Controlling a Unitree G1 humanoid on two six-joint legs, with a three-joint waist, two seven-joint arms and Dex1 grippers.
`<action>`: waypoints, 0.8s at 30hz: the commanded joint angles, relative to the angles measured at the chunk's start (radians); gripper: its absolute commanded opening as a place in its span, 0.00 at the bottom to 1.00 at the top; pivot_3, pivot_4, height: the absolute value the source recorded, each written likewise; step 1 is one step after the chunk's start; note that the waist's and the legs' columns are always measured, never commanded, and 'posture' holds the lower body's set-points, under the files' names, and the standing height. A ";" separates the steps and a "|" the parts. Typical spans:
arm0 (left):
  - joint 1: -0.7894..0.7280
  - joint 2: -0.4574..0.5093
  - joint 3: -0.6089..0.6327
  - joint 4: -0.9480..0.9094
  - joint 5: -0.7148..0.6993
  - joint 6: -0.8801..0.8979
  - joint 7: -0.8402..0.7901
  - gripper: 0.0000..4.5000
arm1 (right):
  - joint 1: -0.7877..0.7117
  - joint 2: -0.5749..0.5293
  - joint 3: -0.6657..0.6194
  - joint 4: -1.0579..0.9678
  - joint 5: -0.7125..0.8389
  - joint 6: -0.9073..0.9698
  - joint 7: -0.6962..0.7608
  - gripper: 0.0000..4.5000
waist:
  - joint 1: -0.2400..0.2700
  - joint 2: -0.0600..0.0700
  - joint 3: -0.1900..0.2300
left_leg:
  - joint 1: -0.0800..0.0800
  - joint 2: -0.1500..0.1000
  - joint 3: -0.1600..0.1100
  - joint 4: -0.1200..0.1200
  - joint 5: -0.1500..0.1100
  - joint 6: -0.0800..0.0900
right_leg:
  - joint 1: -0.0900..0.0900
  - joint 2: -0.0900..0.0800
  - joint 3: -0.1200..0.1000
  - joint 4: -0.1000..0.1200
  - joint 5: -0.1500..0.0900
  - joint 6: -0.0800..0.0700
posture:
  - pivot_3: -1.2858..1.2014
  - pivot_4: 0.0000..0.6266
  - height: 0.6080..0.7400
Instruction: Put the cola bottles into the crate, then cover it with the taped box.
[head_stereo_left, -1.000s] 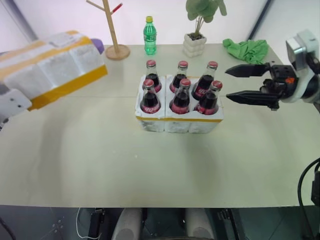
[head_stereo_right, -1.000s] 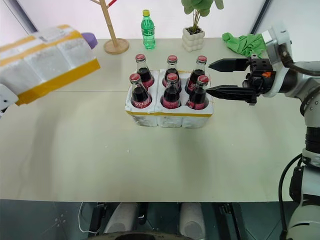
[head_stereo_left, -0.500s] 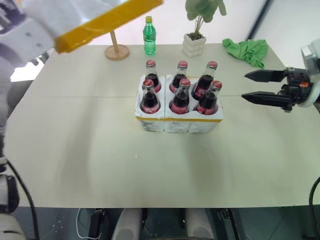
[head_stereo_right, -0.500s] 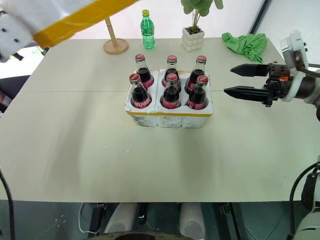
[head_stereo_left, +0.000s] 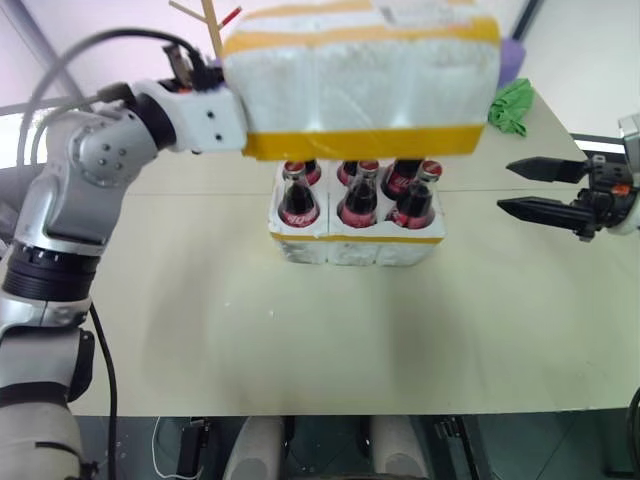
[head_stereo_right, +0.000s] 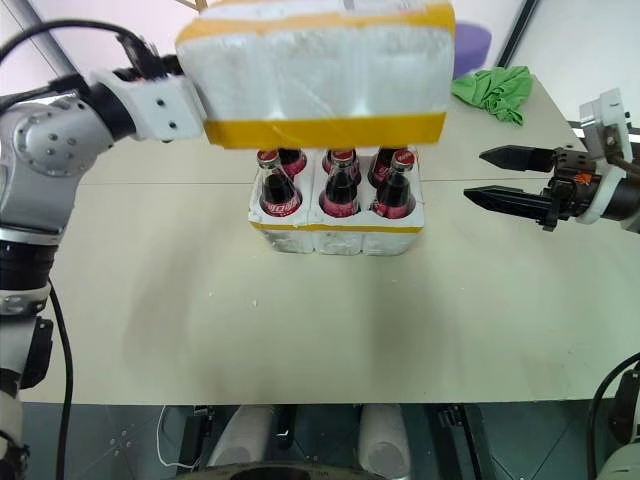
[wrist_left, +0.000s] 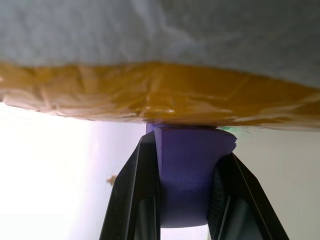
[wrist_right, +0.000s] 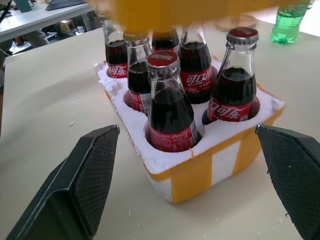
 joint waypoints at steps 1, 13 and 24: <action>0.029 0.003 0.015 -0.070 0.040 0.009 0.005 0.12 | 0.006 -0.003 -0.047 -0.037 0.029 -0.014 -0.008 1.00 | 0.001 0.000 0.000 | 0.000 0.000 0.000 0.000 0.000 0.000 | 0.000 0.000 0.000 0.000 0.000 0.000 | 0.52 0.24 1.00; 0.140 -0.047 -0.049 -0.129 0.228 -0.012 0.048 0.12 | -0.040 0.036 -0.018 -0.035 0.039 -0.003 -0.038 1.00 | 0.003 0.000 0.000 | 0.000 0.000 0.000 0.001 0.001 0.001 | 0.001 0.000 0.000 0.000 0.000 0.000 | 0.52 0.24 1.00; 0.265 -0.101 -0.044 -0.163 0.243 0.004 0.057 0.42 | -0.032 0.053 -0.014 -0.060 0.051 0.003 -0.059 1.00 | 0.003 0.000 0.000 | 0.000 0.000 -0.001 0.001 0.001 0.001 | 0.001 0.000 0.000 0.000 0.000 0.000 | 0.52 0.24 1.00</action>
